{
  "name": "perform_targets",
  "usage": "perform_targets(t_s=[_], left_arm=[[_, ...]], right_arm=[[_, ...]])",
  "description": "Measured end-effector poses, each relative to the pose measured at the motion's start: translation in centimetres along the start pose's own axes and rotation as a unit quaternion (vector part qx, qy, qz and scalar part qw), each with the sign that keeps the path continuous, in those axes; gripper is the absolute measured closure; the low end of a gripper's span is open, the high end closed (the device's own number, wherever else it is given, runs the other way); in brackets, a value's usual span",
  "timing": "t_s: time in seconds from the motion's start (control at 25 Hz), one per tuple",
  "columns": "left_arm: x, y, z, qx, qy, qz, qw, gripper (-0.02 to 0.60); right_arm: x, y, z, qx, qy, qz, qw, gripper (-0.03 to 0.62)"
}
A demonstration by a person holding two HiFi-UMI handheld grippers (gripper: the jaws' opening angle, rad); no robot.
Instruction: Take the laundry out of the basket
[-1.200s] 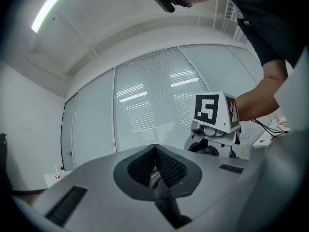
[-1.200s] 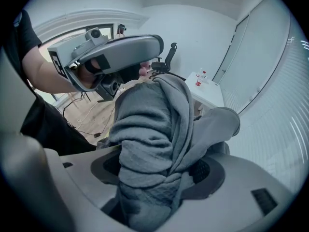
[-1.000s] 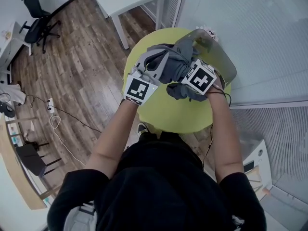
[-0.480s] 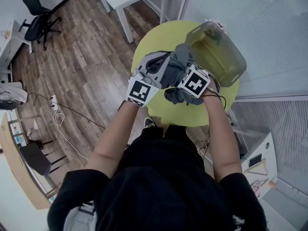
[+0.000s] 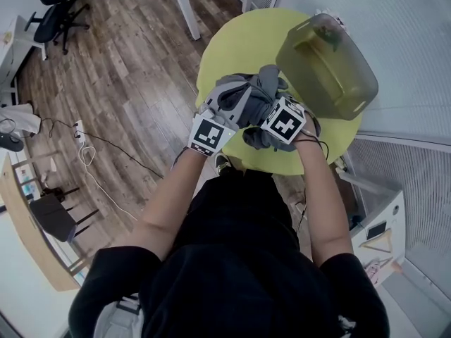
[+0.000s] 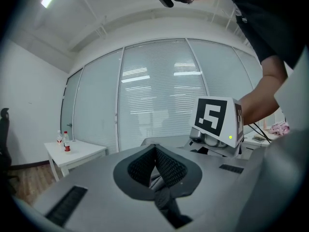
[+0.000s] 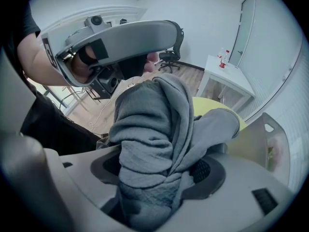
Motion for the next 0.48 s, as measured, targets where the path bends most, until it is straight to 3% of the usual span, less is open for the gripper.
perform_targets(t_s=[0.48], left_arm=[[1.5,-8.0,-0.2,-0.057,0.002,-0.057,0.9967,0.575]], right_arm=[[7.3,-3.9,0.0,-0.005,0.022,-0.015,1.000,0.250]])
Point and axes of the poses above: the fingertips, and each gripper's own axes: x forward along the fingers, z to its right, y out of its top, the point moved 8 cm from there along -x, backward along the fingers, and after that the axes turned 12 degrees about -x, right-handed, at the moved point
